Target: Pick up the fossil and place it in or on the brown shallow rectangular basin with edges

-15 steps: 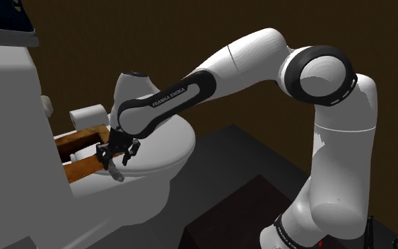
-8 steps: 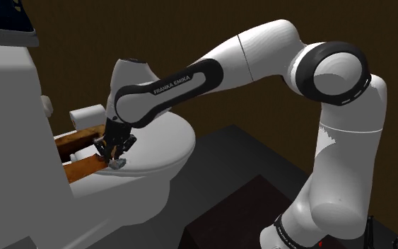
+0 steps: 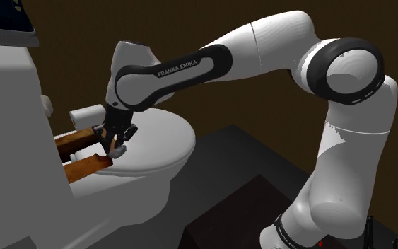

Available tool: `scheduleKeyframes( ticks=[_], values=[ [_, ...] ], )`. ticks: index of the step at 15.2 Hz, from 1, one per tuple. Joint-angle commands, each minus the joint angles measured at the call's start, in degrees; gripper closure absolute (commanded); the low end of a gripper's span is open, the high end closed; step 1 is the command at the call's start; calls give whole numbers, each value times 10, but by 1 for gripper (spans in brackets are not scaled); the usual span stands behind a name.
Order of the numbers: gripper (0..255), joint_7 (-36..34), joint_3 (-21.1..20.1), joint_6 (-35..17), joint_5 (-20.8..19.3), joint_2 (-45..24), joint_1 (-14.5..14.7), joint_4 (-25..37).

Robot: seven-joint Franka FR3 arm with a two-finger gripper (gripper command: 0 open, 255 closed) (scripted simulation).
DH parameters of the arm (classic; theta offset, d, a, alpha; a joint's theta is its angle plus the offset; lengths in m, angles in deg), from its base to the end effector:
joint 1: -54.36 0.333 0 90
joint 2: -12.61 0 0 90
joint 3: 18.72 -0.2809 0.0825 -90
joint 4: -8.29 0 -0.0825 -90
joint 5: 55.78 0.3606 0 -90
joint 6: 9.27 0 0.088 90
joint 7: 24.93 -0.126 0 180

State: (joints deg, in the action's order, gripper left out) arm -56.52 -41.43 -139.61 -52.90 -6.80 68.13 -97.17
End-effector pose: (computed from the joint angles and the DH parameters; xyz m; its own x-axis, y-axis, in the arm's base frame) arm 0.4998 0.3568 0.3304 0.9996 0.0261 0.0081 0.0272 -0.9786 -0.2042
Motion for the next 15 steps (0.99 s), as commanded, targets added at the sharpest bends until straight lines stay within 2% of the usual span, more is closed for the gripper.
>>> scheduleKeyframes(
  ticks=[1, 15],
  values=[
    [255, -1, -1, 13, 2, 7, 0, 6],
    [255, -5, -6, 108, 13, 45, -5, 66]
  ],
)
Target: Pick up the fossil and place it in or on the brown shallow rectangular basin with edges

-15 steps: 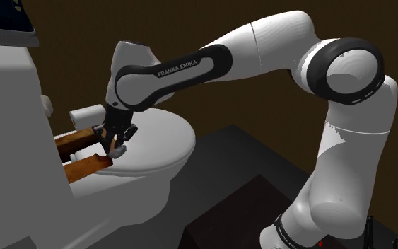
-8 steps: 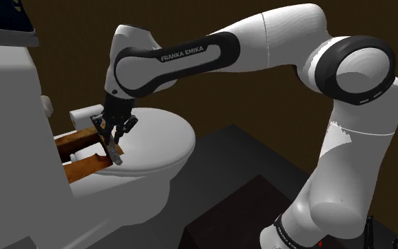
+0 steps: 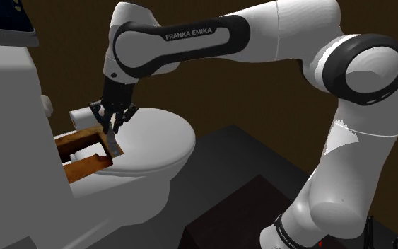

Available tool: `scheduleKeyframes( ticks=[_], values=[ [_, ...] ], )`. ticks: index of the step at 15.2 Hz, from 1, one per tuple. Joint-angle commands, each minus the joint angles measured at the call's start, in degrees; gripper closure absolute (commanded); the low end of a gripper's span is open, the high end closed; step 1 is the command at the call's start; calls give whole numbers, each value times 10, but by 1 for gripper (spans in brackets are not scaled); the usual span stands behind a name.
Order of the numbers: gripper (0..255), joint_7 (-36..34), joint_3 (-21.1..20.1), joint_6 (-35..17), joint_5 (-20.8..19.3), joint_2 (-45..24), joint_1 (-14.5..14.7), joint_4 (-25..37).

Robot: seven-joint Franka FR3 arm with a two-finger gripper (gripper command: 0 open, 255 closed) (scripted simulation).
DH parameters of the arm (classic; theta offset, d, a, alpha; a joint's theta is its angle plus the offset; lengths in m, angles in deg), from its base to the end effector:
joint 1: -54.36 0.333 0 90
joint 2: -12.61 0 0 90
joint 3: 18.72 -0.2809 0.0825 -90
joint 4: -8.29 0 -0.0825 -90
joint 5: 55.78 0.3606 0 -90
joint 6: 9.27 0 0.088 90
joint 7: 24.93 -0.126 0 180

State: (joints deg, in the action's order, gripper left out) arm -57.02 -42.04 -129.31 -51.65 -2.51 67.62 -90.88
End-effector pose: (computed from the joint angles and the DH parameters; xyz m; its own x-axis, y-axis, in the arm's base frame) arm 0.4997 0.3576 0.4059 0.9996 0.0262 0.0079 0.0273 -0.9785 -0.2043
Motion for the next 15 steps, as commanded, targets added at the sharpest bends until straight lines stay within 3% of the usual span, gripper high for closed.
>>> scheduleKeyframes(
  ticks=[1, 6, 9, 11, 12, 15],
  values=[
    [255, 0, 0, 7, 1, 2, 0, 4],
    [255, -48, 6, 61, -54, -125, 51, 184],
    [255, -67, 15, 114, -82, -217, 91, 329],
    [255, -75, 23, 169, -100, -297, 127, 467],
    [255, -74, 34, 252, -117, -403, 172, 661],
    [255, -80, 13, 204, -128, -376, 149, 580]
  ],
)
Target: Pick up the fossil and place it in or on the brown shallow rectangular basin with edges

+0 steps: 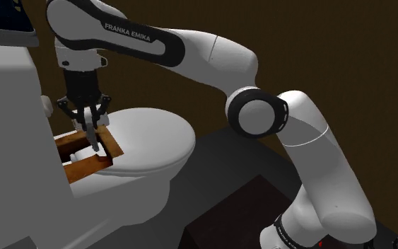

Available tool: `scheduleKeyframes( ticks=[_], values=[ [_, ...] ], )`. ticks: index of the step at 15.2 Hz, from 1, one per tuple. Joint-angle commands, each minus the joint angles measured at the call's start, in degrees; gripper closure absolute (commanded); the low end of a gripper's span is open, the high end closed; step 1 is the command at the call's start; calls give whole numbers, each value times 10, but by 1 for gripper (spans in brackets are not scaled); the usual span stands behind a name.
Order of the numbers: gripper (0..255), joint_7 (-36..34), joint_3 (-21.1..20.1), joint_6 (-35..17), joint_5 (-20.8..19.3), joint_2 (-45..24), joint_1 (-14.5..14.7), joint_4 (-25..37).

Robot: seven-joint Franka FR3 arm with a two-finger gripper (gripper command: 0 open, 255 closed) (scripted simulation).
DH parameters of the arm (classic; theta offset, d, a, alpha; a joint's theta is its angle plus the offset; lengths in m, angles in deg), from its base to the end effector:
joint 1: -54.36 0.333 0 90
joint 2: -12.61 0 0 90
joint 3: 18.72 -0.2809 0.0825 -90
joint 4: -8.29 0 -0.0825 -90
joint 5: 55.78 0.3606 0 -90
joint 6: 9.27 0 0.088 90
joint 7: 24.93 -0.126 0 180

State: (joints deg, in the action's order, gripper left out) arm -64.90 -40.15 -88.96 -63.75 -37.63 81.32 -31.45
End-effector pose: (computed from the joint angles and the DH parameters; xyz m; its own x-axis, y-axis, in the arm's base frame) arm 0.5488 0.4216 0.4092 0.9788 0.0260 -0.2030 0.0225 -0.9996 -0.0193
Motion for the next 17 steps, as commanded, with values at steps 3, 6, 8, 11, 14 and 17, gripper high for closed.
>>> scheduleKeyframes(
  ticks=[3, 6, 8, 11, 14, 17],
  values=[
    [255, -2, -10, -233, -7, -13, 2, -61],
    [255, -3, -14, -260, -10, -8, -6, -96],
    [255, -4, -20, -277, -15, -7, -12, -115],
    [255, -7, -29, -294, -23, -8, -20, -133],
    [255, -9, -34, -294, -27, -9, -23, -133],
    [255, -11, -41, -293, -33, -10, -26, -133]
  ],
)
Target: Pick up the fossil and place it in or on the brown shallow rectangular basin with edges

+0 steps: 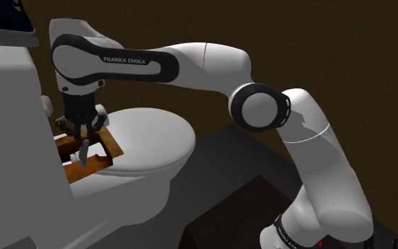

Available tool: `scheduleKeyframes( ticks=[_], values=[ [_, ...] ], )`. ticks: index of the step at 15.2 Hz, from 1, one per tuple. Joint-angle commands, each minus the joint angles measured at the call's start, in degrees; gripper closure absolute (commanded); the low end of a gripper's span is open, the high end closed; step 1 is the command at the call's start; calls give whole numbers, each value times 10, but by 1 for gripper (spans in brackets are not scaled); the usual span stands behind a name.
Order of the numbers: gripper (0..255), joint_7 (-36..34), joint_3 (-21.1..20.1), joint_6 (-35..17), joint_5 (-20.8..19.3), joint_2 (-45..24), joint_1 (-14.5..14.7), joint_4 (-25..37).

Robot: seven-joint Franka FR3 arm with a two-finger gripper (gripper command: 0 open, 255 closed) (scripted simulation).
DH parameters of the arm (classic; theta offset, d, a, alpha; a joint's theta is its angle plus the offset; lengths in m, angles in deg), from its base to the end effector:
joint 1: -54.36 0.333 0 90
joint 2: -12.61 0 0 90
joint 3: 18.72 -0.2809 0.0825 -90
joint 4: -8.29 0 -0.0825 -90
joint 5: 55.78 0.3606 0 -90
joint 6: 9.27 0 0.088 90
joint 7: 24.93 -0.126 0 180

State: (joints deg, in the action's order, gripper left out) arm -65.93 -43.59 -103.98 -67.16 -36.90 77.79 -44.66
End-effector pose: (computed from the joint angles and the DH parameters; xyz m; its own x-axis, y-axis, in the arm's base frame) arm 0.5594 0.4342 0.3466 0.9892 0.0274 -0.1441 0.0210 -0.9987 -0.0460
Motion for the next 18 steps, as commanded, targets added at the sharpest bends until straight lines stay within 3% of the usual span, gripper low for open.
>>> scheduleKeyframes(
  ticks=[1, 2, 3, 5, 7, 11, 18],
  values=[
    [255, -1, -9, -143, -2, -18, 8, -1],
    [0, 0, -10, -172, 0, -10, -2, -39],
    [0, -1, -12, -191, 1, 3, -11, -72],
    [0, -3, -13, -183, 2, 11, -10, -74],
    [0, -6, -26, -142, -16, -22, 0, -1],
    [0, -10, -62, -79, -37, -11, -14, 44],
    [0, -19, -94, -76, -65, -18, -28, 46]
  ],
)
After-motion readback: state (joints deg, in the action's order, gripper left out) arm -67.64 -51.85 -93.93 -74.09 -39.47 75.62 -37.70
